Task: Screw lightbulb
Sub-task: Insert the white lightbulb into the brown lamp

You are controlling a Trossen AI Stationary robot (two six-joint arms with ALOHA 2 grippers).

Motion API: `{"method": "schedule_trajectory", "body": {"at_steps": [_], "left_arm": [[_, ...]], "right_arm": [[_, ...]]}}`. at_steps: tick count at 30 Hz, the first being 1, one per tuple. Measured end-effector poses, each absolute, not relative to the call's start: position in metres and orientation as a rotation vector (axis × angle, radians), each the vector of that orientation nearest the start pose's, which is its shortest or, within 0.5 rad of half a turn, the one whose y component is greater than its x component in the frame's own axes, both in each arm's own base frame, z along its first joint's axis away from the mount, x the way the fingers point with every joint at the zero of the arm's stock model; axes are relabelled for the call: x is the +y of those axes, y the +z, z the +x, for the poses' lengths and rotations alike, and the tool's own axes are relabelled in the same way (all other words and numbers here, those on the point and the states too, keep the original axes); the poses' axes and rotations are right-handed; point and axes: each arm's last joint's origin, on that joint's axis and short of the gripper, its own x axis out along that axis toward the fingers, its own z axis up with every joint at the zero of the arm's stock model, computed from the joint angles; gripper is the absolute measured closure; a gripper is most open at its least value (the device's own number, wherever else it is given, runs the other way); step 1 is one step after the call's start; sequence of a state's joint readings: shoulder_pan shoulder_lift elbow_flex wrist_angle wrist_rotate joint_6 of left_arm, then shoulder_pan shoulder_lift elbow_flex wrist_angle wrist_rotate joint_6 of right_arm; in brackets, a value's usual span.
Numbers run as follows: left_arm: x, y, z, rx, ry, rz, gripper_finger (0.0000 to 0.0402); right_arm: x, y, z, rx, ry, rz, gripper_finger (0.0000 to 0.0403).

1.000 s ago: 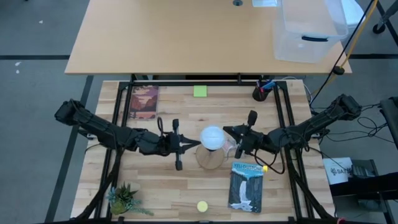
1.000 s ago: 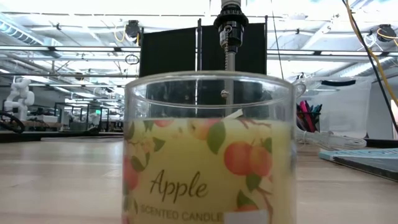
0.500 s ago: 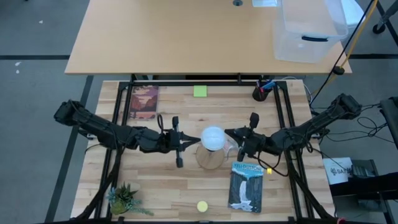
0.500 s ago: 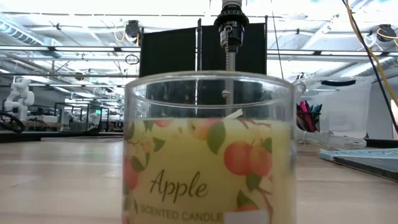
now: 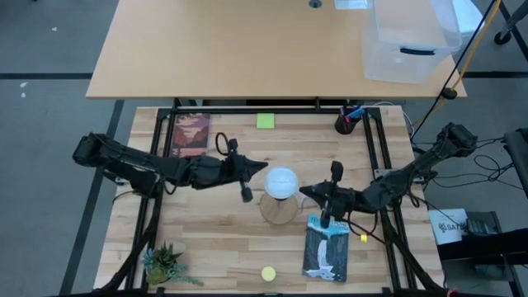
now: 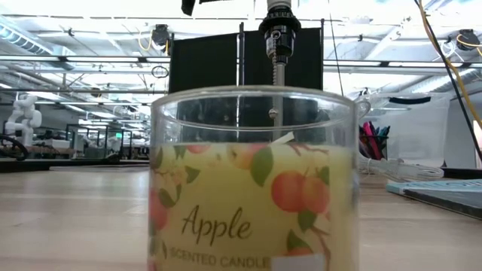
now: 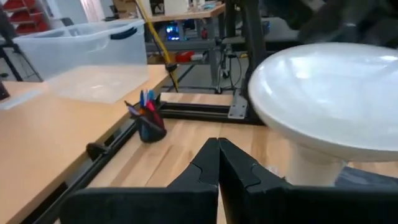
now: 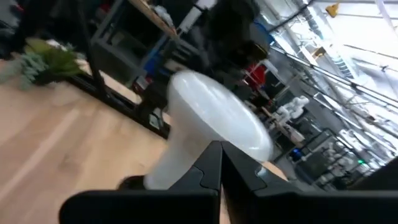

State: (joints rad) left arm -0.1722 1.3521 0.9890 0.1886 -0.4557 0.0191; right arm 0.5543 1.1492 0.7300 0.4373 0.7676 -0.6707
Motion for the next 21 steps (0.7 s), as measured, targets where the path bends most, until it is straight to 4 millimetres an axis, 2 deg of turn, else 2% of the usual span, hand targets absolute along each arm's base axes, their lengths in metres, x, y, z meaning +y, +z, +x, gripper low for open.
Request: {"method": "schedule_trajectory", "body": {"at_steps": [5, 9, 15, 21], "left_arm": [[-0.043, 0.315, 0.300, 0.180, 0.268, 0.092, 0.0401], [-0.051, 0.325, 0.290, 0.156, 0.233, 0.088, 0.0401], [-0.074, 0.339, 0.276, 0.087, 0.142, 0.135, 0.0401], [-0.090, 0.338, 0.273, 0.078, 0.083, 0.145, 0.0401]], "right_arm": [[0.116, 0.296, 0.221, 0.094, -0.200, -0.629, 0.0403], [0.113, 0.295, 0.221, 0.117, -0.249, -0.639, 0.0403], [0.099, 0.300, 0.227, 0.119, -0.356, -0.667, 0.0403], [0.085, 0.308, 0.232, 0.077, -0.423, -0.657, 0.0403]]}}
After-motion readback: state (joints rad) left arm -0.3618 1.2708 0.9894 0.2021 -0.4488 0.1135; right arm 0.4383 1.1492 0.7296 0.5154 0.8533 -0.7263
